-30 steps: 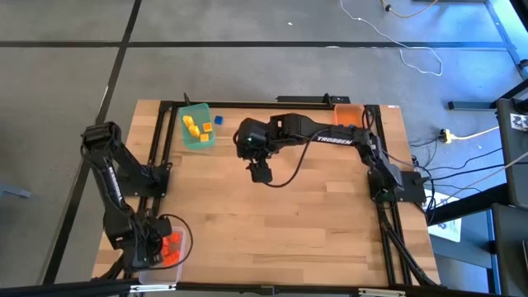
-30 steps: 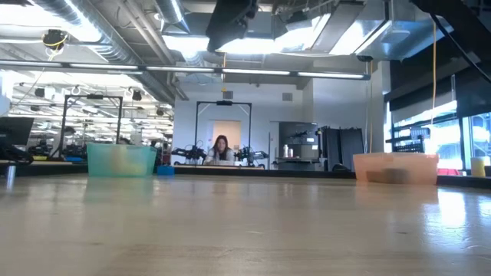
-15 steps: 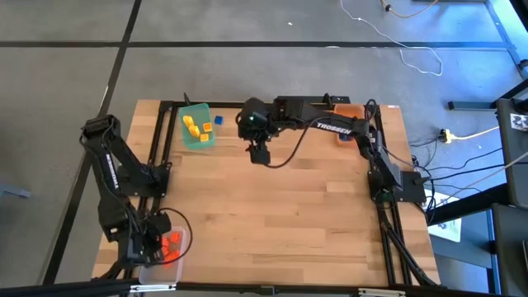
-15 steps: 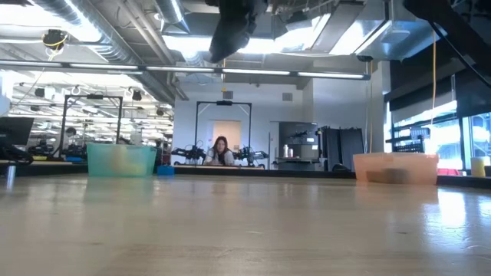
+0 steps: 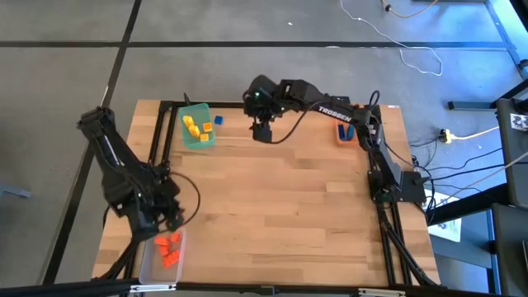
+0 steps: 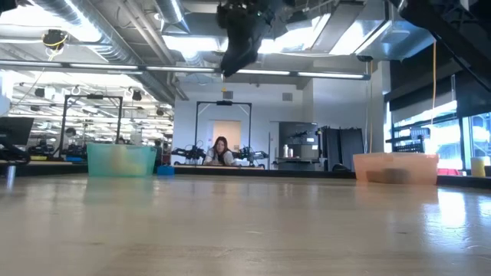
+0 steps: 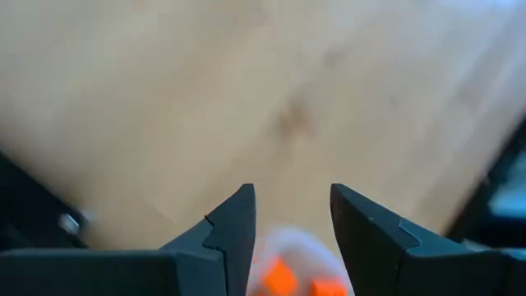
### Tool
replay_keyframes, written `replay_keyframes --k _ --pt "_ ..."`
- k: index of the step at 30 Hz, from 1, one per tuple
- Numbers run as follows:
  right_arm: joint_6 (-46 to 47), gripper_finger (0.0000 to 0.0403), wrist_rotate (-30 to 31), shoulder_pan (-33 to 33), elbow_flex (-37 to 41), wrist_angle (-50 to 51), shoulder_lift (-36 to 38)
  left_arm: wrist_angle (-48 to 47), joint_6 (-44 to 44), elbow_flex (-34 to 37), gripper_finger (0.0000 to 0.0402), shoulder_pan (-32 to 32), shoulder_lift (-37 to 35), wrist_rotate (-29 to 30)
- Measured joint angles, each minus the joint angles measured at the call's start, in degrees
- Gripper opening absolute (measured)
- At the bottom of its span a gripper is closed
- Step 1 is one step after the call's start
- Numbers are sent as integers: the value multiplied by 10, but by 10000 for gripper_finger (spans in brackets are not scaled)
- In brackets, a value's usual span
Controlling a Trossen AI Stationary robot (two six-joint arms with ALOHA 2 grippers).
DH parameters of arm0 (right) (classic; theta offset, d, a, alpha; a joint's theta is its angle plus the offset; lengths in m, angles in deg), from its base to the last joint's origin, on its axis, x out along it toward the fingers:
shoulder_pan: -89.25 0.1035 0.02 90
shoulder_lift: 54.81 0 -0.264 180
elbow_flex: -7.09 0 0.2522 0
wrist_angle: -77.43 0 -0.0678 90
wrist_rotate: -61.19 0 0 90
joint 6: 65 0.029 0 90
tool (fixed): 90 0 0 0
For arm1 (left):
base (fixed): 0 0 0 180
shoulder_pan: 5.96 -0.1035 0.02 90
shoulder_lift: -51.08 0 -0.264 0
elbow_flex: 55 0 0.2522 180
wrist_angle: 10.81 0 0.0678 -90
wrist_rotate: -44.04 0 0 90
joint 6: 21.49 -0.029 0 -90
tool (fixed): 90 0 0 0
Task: Sort & place blocks by color
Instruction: Put the blue game piece into the orange bin
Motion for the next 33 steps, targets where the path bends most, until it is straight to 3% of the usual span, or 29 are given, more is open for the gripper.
replay_keyframes --k 7,12,17,26,33 --pt "-19 244 0 -33 0 -8 0 -82 0 0 149 -91 -42 96" --pt "-19 244 1 -54 0 -45 0 -128 -12 0 149 -166 -49 133" --pt "-19 244 -7 -74 0 -112 0 -135 -136 0 149 -249 -49 144" --pt "15 244 -104 -119 0 -207 -27 -155 -320 0 149 -413 -58 202" --pt "16 244 -104 -140 0 -239 -76 -124 -431 -1 149 -532 -65 249"
